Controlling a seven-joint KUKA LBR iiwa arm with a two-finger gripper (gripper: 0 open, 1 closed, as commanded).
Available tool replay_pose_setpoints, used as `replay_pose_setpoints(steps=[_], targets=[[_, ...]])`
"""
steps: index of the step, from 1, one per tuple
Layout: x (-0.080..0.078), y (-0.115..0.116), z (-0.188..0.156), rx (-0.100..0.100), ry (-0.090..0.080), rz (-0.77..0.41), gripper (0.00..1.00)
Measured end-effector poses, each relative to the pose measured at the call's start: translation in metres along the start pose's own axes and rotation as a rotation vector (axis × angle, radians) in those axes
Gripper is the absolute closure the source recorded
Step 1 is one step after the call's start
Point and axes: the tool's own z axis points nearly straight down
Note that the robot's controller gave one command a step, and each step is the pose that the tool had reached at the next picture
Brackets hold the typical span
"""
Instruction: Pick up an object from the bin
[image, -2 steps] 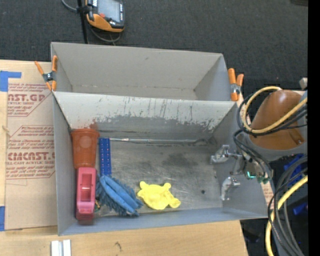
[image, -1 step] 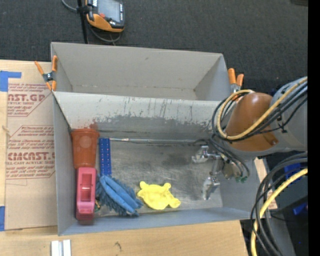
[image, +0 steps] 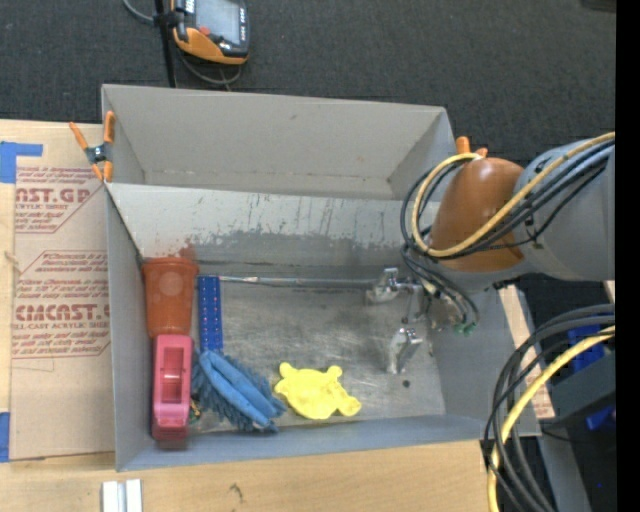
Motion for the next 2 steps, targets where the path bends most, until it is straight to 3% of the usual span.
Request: replay_pose_setpoints(steps=[1,2], targets=[[0.03,0.022,0.002,0.007,-0.004,0.015,0.0],[0.076,0.068,0.001,0.009,-0.025,0.02,0.0]])
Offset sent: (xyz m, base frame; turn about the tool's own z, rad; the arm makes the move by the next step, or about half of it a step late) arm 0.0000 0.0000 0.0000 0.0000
